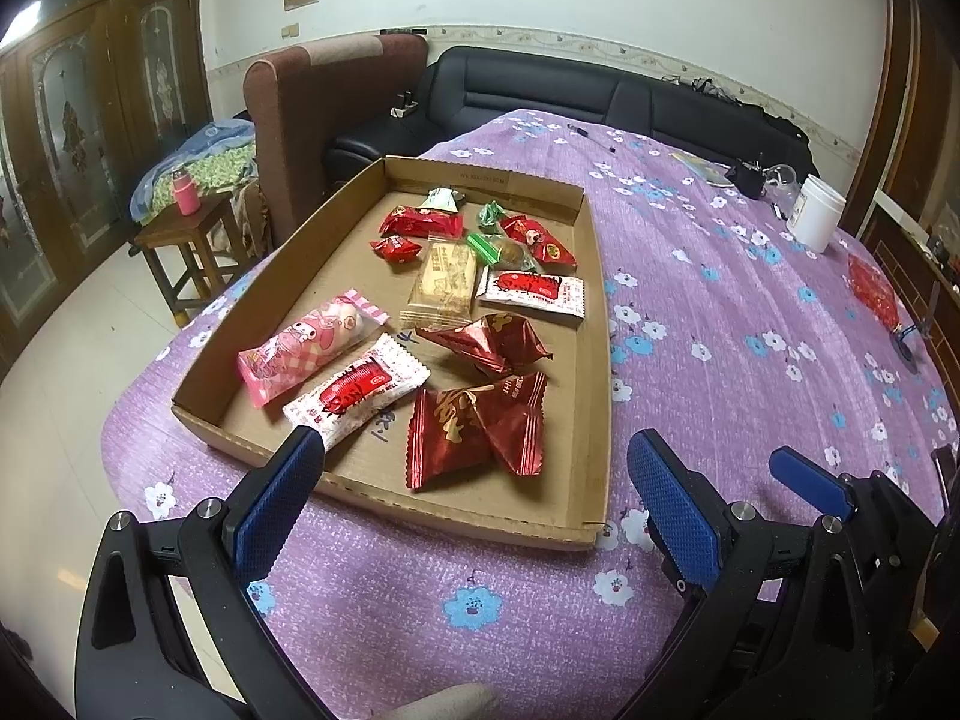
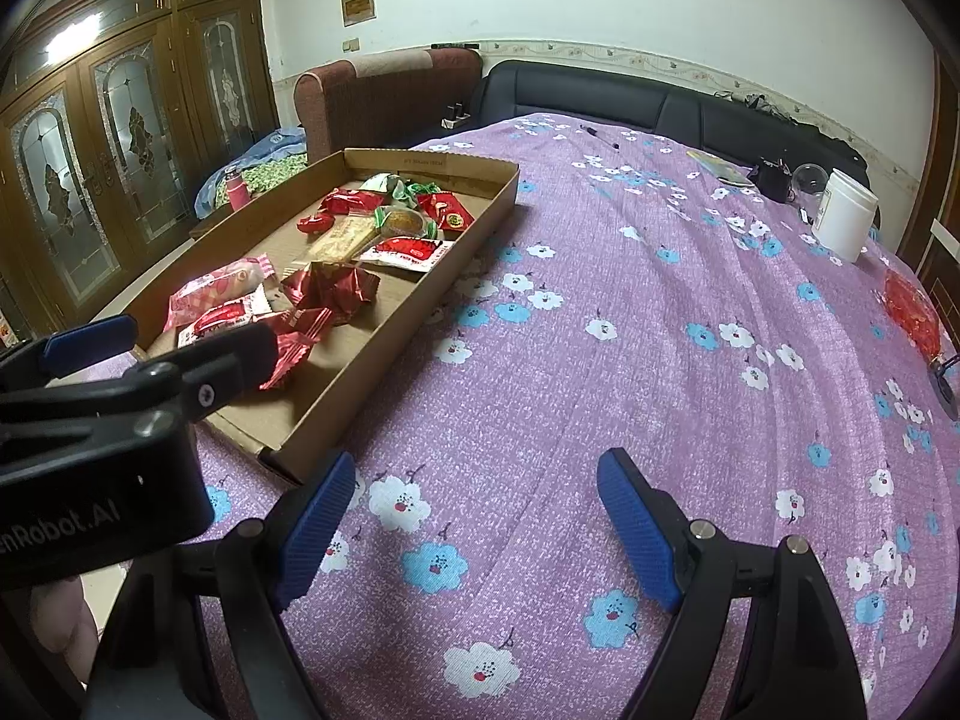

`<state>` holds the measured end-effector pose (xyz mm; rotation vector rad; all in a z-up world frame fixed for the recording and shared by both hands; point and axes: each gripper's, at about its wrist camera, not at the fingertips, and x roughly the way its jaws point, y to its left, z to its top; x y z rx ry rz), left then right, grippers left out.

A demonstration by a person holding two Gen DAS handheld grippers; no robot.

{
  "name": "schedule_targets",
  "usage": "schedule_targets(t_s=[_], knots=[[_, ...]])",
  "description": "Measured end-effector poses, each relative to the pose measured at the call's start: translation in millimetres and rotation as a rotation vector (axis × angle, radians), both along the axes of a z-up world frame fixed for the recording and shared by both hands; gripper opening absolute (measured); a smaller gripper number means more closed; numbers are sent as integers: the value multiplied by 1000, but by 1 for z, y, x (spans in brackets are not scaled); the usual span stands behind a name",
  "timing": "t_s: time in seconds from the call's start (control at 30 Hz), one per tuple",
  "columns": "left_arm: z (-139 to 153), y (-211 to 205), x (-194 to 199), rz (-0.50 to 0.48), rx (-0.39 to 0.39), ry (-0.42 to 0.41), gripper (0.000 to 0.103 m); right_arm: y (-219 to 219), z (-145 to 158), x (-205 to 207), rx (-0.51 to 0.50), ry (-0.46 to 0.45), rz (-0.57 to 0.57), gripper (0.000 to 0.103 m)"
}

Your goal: Organize snacks

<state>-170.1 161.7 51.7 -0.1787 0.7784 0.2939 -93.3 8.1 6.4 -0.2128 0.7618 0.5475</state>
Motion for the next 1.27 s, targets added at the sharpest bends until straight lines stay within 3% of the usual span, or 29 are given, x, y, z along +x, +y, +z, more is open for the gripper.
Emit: schedule_targets(t_s=[0.9,1.17,1.27], knots=[[-6,4,-1,-33,-51,19,102,0,-3,-1,-4,5,-3,85],[2,-6,0,-49,-19,14,102,-4,1,-3,3,-14,-16,85],[7,-14,2,-71,-1,10,102,-15,4,1,-41,-37,-55,85]])
